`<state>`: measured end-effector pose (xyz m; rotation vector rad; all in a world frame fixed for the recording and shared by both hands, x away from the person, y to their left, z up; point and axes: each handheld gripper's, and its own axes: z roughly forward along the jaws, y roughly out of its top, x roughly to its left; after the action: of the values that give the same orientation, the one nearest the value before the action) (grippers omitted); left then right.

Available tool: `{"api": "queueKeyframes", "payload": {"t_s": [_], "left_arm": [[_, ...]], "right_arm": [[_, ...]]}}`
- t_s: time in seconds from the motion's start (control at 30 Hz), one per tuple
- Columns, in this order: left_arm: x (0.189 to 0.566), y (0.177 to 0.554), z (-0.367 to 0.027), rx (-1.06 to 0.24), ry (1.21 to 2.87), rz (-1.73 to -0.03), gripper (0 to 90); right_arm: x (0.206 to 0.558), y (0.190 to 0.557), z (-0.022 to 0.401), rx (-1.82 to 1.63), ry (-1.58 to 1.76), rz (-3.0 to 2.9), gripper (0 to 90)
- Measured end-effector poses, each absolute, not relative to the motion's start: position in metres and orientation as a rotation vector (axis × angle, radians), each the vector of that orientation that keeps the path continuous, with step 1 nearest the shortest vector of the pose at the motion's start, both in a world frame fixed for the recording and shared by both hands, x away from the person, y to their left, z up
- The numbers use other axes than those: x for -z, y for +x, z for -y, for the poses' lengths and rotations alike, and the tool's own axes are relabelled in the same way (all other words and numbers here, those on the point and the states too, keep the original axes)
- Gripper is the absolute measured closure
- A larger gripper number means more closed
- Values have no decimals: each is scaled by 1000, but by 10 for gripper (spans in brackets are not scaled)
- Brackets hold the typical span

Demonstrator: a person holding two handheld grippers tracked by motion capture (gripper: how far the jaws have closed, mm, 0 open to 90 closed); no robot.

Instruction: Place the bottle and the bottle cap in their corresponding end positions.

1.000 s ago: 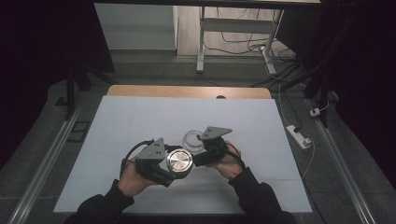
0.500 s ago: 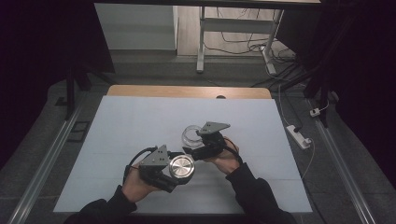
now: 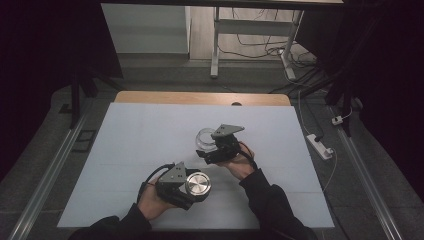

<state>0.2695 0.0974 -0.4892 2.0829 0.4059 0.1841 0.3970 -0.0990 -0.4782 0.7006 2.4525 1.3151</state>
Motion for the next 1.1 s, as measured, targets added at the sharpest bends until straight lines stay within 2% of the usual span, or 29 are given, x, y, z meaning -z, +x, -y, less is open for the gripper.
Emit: {"api": "queueKeyframes", "payload": {"t_s": [0.43, 1.1], "left_arm": [[510, 284, -89, -193, 2123, -425, 197], [535, 304, -73, -189, 2294, -483, 196]], "right_arm": [[489, 414, 92, -1262, 726, -2443, 151], [507, 433, 83, -1203, 788, -2446, 151]]}}
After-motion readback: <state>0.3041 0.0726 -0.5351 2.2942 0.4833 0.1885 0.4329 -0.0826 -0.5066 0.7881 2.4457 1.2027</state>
